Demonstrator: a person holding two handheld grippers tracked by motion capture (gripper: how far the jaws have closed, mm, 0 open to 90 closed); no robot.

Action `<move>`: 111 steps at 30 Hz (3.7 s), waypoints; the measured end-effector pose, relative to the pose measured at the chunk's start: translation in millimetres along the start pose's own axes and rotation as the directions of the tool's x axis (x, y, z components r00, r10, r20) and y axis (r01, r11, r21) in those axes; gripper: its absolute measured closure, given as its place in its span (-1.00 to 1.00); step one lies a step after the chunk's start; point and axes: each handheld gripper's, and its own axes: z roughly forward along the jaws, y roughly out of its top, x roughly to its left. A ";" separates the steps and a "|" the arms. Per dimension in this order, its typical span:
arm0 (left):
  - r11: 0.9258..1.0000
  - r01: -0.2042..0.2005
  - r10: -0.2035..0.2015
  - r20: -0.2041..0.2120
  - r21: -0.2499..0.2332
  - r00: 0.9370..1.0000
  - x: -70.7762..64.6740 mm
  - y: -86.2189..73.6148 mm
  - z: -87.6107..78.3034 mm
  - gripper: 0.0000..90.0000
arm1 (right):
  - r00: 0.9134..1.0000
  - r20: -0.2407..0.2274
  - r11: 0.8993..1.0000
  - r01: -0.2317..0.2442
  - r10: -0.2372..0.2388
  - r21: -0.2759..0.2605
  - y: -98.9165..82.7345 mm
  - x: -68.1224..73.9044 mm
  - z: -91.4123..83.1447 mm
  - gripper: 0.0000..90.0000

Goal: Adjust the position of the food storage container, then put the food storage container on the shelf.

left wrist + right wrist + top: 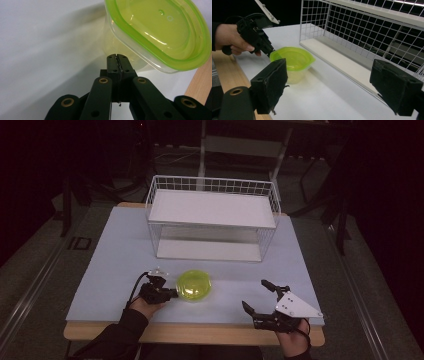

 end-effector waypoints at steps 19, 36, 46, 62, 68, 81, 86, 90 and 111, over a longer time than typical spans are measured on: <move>1.000 0.023 -0.023 0.057 0.005 0.998 -14.4 21.8 39.0 1.00 | 1.000 -0.010 1.000 -0.008 0.008 0.004 -1.5 -0.3 0.2 -0.68; 0.995 -0.049 0.054 0.063 -0.088 0.997 -10.4 28.0 -1.9 0.60 | 1.000 -0.015 1.000 -0.009 0.009 0.020 -2.4 -1.6 2.0 -0.68; 0.975 -0.128 0.156 0.144 -0.184 0.977 -12.1 23.2 -48.9 -0.74 | 0.999 -0.031 0.999 -0.011 0.012 0.047 -1.6 0.2 5.1 -0.68; 0.897 -0.256 0.324 0.144 -0.360 0.935 -46.4 19.3 -75.2 -0.97 | 0.998 -0.051 0.996 -0.031 0.035 0.079 15.4 1.3 1.9 -0.68; 0.918 -0.221 0.296 0.198 -0.328 0.934 -50.0 29.5 -79.7 -0.97 | 0.999 -0.028 0.995 -0.042 0.044 0.092 28.1 -11.6 1.3 -0.70; 0.965 -0.064 0.125 0.230 -0.256 0.965 -39.9 53.9 -51.3 -0.76 | 0.916 -0.121 0.908 -0.348 0.383 0.234 29.8 -38.7 42.9 -0.69; 0.983 -0.026 0.062 0.193 -0.184 0.979 -43.5 57.6 -32.1 -0.69 | 0.879 -0.088 0.852 -0.423 0.468 0.310 18.7 -44.9 64.1 -0.53; 0.989 0.053 -0.028 0.177 -0.136 0.984 -37.2 58.0 -19.9 -0.64 | 0.835 -0.052 0.787 -0.493 0.547 0.370 7.9 -50.7 79.2 -0.30; 0.961 0.277 -0.265 0.219 -0.021 0.939 -11.9 39.7 20.1 0.07 | 0.656 0.075 0.531 -0.667 0.751 0.524 -22.1 -57.4 118.4 0.43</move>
